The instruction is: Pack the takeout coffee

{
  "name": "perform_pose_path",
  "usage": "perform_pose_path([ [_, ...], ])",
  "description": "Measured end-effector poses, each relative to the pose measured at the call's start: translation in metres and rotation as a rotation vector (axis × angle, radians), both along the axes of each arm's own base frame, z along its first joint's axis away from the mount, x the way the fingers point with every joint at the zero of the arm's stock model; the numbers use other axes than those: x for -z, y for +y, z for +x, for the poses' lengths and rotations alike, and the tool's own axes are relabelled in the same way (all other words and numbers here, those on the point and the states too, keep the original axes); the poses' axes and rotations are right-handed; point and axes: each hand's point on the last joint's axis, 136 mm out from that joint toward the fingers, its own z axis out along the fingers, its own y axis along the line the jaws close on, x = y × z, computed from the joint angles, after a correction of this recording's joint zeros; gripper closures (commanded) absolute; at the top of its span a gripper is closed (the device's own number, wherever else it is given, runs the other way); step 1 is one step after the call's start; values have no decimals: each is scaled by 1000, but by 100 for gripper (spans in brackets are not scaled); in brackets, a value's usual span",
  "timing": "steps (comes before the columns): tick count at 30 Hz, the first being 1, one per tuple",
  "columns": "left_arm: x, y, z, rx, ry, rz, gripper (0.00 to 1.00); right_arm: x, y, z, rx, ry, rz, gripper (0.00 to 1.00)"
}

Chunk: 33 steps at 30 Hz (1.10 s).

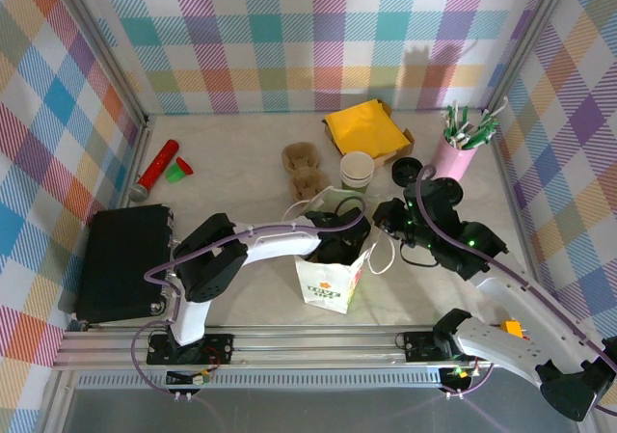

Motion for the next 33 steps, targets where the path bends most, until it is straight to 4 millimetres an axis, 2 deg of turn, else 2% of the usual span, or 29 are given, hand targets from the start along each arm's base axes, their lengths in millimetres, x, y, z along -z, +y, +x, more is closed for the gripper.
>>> perform_pose_path([
  [13, -2, -4, 2, 3, -1, 2, 100, -4, 3, 0, -14, 12, -2, 98],
  [22, -9, 2, -1, 7, 10, 24, 100, -4, 2, 1, -19, 3, -14, 98],
  [26, -26, 7, -4, 6, 3, 17, 100, -7, 2, 1, -18, -8, -11, 98],
  [33, -78, -4, -4, 19, -54, -82, 100, -10, 2, 4, -11, -24, -11, 99],
])
